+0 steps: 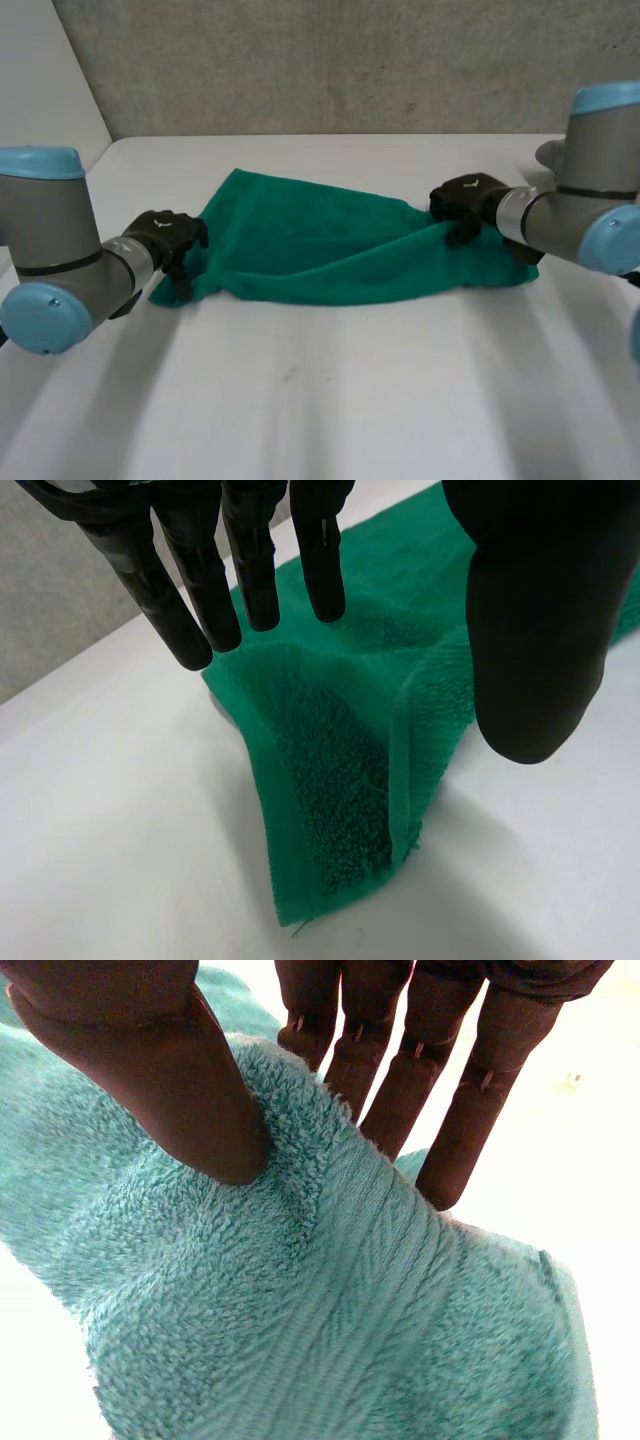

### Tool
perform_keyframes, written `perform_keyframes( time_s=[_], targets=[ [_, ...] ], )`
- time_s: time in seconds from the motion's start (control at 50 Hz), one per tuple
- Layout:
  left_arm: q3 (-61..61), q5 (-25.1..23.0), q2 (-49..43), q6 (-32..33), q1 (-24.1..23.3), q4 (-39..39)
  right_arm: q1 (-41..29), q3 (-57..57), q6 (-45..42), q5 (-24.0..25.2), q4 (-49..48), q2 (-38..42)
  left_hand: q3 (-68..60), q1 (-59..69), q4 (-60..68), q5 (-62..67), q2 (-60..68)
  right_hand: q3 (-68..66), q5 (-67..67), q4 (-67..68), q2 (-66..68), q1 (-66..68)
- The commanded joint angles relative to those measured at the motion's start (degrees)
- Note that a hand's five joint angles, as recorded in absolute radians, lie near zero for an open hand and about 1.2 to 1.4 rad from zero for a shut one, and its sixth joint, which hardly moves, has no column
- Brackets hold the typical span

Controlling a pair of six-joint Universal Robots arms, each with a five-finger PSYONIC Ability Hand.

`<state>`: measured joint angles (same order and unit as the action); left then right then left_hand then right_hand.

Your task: Fold the laundry.

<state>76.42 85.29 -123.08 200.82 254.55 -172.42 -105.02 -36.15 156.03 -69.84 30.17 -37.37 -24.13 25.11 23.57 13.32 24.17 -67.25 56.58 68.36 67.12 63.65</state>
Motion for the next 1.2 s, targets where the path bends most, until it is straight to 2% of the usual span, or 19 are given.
perform_keyframes(
  time_s=[0.02, 0.12, 0.26, 0.34, 0.36, 0.4, 0.5, 0.58, 0.66, 0.68, 0.76, 0.84, 0.9, 0.96, 1.1, 1.2],
  targets=[
    [-3.29, 1.37, -4.27, 0.01, -1.25, -0.11, -1.5, -14.55, -2.14, -0.12, -3.44, -14.56, -0.72, -0.26, 1.28, 1.52, 0.67, -12.75, 13.42, 11.64, 12.88, 16.35],
    [-6.28, 1.55, -7.52, -0.16, -3.44, 0.42, -2.73, -18.78, -1.88, -2.14, -8.19, -18.7, -0.21, -0.77, 0.77, 1.02, 0.17, -12.75, 13.42, 11.64, 12.88, 16.35],
    [-9.79, 3.48, -11.22, 0.1, -7.05, 2.0, -3.88, -20.19, -0.38, -4.78, -8.19, -22.31, -2.22, 1.24, 2.78, 3.02, 2.18, -12.75, 13.42, 11.64, 12.88, 16.35],
    [-11.9, 7.25, -12.71, 0.54, -8.02, 1.38, -3.97, -20.19, 1.55, -4.95, -8.19, -23.89, -24.2, 23.22, 24.76, 25.01, 24.16, -12.75, 13.42, 11.64, 12.88, 16.35],
    [-12.78, 9.18, -13.15, 0.8, -7.93, 1.12, -3.79, -20.19, 2.08, -5.04, -8.28, -24.41, -39.59, 38.61, 40.15, 40.39, 39.54, -12.75, 13.42, 11.64, 12.88, 16.35],
    [-13.49, 11.12, -13.5, 1.33, -7.67, 0.68, -3.53, -20.01, 2.52, -5.13, -8.19, -25.03, -55.79, 54.81, 56.35, 56.6, 55.75, -12.75, 13.42, 11.64, 12.88, 16.35],
    [-13.93, 15.69, -12.46, 4.31, -6.09, 0.33, -1.77, -19.92, 2.61, -5.74, -8.11, -26.79, -55.87, 54.89, 56.43, 56.68, 55.83, -12.75, 13.42, 11.64, 12.88, 16.35],
    [-10.34, 14.39, -5.7, 5.9, -5.12, -0.99, -0.1, -20.27, 1.03, -6.18, -7.76, -28.46, -55.87, 54.89, 56.43, 56.68, 55.83, -12.75, 13.42, 11.64, 12.88, 16.35],
    [-5.59, 10.52, 8.7, 6.17, -4.94, -3.18, 1.22, -21.41, -2.13, -6.36, -7.4, -31.01, -55.87, 54.89, 56.43, 56.68, 55.83, -12.75, 13.42, 11.64, 12.88, 16.35],
    [-4.45, 9.56, 14.82, 6.17, -4.77, -4.06, 1.65, -21.76, -3.53, -6.36, -7.58, -32.49, -55.87, 54.89, 56.43, 56.68, 55.83, -12.75, 13.42, 11.64, 12.88, 16.35],
    [-4.52, 7.53, 27.32, 5.64, -2.84, -4.94, 2.71, -21.86, -6.43, -7.15, -7.84, -36.62, -55.87, 54.89, 56.43, 56.68, 55.83, -12.75, 13.42, 11.64, 12.88, 16.35],
    [-7.67, 4.73, 32.1, 5.47, -0.55, -3.63, 3.06, -21.86, -7.32, -6.8, -7.84, -39.35, -55.87, 54.89, 56.43, 56.68, 55.83, -12.75, 13.42, 11.64, 12.88, 16.35],
    [-9.61, 0.34, 31.15, 5.81, -0.2, -1.61, 2.45, -22.38, -7.41, -7.23, -7.93, -40.41, -55.87, 54.89, 56.43, 56.68, 55.83, -12.75, 13.42, 11.64, 12.88, 16.35],
    [-10.85, -1.52, 28.34, 5.82, 0.33, -0.9, 2.45, -23.43, -7.94, -7.76, -8.37, -40.68, -55.87, 54.89, 56.43, 56.68, 55.83, -12.75, 13.42, 11.64, 12.88, 16.35],
    [-15.24, 0.4, 17.18, 8.01, 1.65, -0.9, 2.98, -26.34, -8.73, -8.21, -11.79, -39.19, -55.87, 54.89, 56.43, 56.68, 55.83, -12.75, 13.42, 11.64, 12.88, 16.35],
    [-21.73, 0.76, 7.36, 12.13, 1.83, -0.46, 2.89, -24.85, -8.73, -7.51, -13.81, -33.23, -55.87, 54.89, 56.43, 56.68, 55.83, -12.75, 13.42, 11.64, 12.88, 16.35]
  ],
)
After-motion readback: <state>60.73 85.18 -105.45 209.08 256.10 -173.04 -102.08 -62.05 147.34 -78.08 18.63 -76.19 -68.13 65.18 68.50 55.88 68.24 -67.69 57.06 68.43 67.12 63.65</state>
